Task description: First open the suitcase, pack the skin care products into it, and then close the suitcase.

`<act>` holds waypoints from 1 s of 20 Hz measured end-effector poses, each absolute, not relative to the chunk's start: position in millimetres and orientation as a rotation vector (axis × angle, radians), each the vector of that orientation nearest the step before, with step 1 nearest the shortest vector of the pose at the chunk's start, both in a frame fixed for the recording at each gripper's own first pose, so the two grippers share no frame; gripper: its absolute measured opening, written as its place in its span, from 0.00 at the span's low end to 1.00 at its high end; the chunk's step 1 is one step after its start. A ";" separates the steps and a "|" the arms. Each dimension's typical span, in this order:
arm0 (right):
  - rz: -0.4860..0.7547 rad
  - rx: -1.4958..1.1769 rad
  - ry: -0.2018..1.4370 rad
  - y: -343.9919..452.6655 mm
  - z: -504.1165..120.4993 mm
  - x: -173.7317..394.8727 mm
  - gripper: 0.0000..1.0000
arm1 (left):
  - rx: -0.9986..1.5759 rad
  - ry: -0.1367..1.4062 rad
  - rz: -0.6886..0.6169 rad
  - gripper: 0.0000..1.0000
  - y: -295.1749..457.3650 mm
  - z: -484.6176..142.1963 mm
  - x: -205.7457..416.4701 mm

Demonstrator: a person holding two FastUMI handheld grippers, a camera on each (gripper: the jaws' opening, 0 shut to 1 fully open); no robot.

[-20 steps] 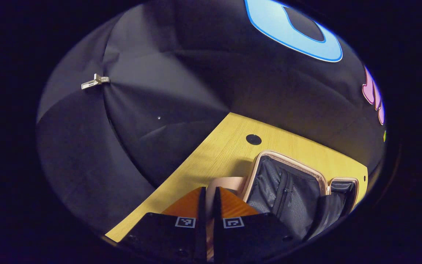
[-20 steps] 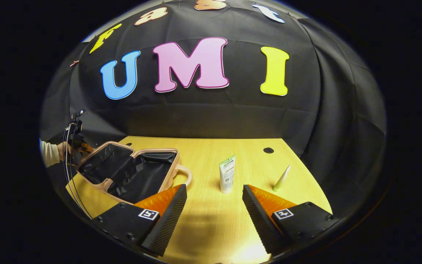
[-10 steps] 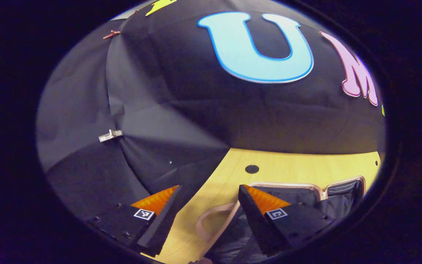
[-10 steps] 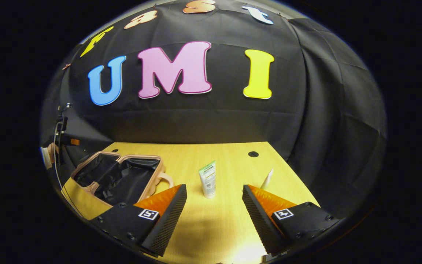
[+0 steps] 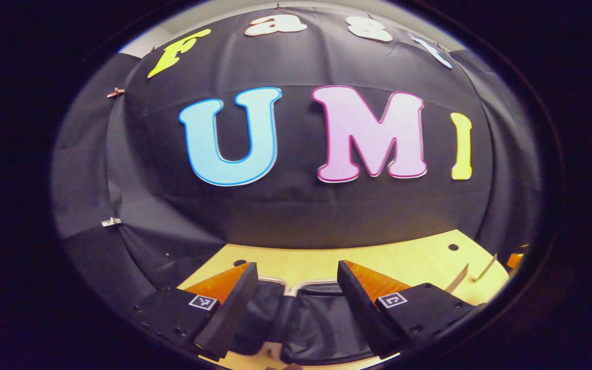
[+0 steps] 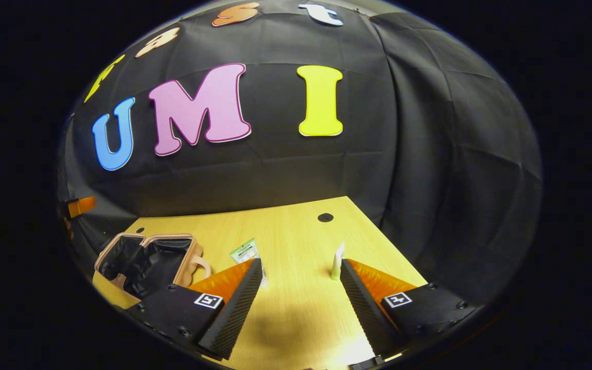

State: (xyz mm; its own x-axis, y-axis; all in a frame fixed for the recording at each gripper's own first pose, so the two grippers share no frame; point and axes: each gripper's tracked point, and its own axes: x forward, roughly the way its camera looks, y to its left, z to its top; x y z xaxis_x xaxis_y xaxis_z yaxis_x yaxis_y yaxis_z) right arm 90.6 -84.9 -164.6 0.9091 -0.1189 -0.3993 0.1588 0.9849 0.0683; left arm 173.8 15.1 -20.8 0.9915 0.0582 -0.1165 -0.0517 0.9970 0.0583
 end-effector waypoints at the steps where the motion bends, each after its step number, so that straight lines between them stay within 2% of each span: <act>1: -0.141 0.101 0.407 -89.4 -167.7 90.6 0.97 | 0.039 0.126 0.004 0.98 -19.1 -32.1 171.3; 7: -0.132 0.104 0.432 -116.6 -202.1 106.0 0.97 | 0.008 0.237 -0.289 0.98 -185.0 -120.1 167.6; 10: -0.128 0.110 0.476 -127.6 -228.9 115.8 0.97 | 0.034 0.314 -0.388 0.98 -253.1 -175.7 162.9; 15: -0.147 0.160 0.467 -144.6 -240.4 133.9 0.97 | 0.054 0.385 -0.418 0.98 -279.6 -210.3 187.1; 20: -0.144 0.178 0.521 -148.8 -270.8 149.3 0.97 | 0.029 0.416 -0.369 0.97 -314.2 -243.0 244.1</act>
